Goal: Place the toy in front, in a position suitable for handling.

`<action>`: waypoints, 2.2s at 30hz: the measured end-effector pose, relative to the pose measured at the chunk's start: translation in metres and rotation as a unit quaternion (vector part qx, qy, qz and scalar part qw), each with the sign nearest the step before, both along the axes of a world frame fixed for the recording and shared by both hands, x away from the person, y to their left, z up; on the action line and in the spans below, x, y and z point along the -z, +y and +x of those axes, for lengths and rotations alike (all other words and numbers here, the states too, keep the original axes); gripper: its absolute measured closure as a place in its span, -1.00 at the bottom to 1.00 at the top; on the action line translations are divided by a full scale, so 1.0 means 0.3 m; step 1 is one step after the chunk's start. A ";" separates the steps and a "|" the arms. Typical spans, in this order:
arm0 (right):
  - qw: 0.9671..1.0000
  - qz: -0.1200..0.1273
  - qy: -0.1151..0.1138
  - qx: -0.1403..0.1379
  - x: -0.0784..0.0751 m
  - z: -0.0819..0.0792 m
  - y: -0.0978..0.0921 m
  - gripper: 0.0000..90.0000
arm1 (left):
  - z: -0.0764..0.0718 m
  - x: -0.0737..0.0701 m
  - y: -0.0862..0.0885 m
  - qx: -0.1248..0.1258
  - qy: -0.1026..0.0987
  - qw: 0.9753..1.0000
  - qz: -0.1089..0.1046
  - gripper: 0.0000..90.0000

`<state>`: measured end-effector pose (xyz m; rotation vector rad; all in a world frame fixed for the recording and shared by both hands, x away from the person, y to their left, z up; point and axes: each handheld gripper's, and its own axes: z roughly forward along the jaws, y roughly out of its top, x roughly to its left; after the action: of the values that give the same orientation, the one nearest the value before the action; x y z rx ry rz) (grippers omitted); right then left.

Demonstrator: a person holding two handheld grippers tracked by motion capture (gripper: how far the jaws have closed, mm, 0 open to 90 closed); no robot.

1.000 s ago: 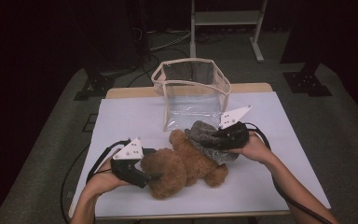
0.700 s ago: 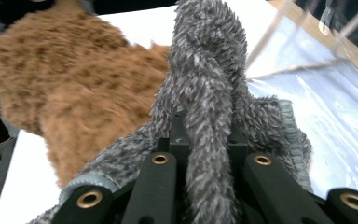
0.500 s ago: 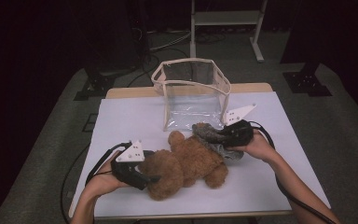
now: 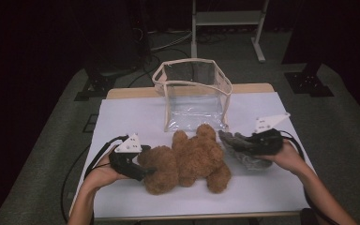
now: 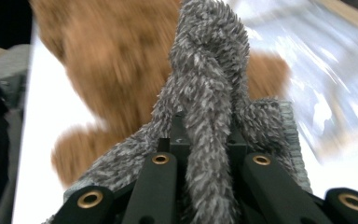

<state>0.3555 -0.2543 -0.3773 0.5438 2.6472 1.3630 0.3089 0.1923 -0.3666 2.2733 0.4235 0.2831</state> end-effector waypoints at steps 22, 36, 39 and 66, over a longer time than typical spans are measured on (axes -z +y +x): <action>0.997 0.014 -0.007 0.069 0.046 -0.137 -0.255 -0.06 | -0.038 -0.017 0.040 0.009 0.001 1.000 -0.017 -0.56; 0.997 0.030 -0.038 -0.061 0.058 -0.038 0.141 -0.35 | -0.090 0.056 0.075 0.000 -0.012 1.000 -0.013 -0.68; 0.995 0.038 -0.043 -0.076 0.062 -0.023 0.182 -0.42 | -0.084 0.080 0.065 -0.004 -0.013 1.000 -0.008 -0.76; 0.996 0.052 -0.051 -0.056 -0.038 -0.084 0.207 0.33 | -0.010 0.060 -0.030 0.016 0.005 0.998 -0.065 -0.22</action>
<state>0.3302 -0.1923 -0.3660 0.3312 2.5718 1.5236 0.3058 0.1834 -0.3845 2.1522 0.3996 0.2212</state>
